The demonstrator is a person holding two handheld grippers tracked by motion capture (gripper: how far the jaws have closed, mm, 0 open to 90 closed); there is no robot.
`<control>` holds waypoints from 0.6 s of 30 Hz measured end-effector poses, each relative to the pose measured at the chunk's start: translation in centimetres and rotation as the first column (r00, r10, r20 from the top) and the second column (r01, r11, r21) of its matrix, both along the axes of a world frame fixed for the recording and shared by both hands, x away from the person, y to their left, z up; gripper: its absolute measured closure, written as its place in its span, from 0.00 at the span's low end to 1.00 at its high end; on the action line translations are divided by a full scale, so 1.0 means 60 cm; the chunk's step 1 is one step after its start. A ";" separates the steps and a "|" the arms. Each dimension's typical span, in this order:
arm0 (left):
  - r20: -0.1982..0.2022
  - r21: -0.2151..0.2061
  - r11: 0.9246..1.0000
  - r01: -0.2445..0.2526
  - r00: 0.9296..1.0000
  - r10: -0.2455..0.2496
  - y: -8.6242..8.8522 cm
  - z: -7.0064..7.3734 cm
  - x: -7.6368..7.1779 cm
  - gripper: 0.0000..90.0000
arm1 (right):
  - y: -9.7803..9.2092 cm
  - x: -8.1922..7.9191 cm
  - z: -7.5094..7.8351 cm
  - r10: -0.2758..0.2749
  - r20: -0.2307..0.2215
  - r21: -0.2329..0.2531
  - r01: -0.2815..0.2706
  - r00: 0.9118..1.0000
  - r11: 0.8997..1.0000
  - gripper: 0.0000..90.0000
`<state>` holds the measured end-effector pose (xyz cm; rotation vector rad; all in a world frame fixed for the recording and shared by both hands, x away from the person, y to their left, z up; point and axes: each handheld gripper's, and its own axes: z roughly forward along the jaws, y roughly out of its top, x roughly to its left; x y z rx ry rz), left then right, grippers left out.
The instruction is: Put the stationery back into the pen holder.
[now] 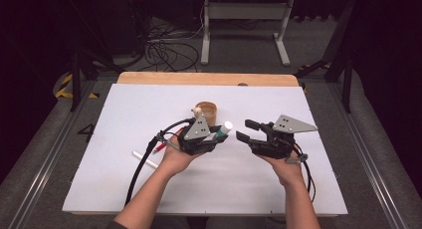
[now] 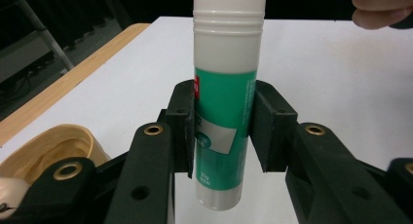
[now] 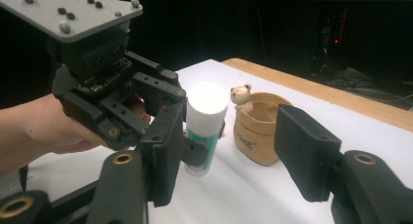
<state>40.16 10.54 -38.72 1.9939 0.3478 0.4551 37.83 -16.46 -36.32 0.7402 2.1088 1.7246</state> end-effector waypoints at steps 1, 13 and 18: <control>0.002 -0.005 1.000 0.000 1.000 0.000 0.001 0.001 0.002 0.73 | -0.004 0.000 -0.002 -0.004 0.003 0.004 0.004 1.000 1.000 0.48; -0.030 -0.135 0.991 -0.026 0.999 0.022 0.017 0.009 0.018 0.73 | -0.037 -0.002 -0.011 -0.052 0.020 0.033 0.052 0.998 0.998 0.38; -0.033 -0.179 0.983 -0.045 0.999 0.039 0.023 0.011 0.028 0.73 | -0.045 -0.005 -0.015 -0.063 0.027 0.023 0.062 0.998 0.998 0.35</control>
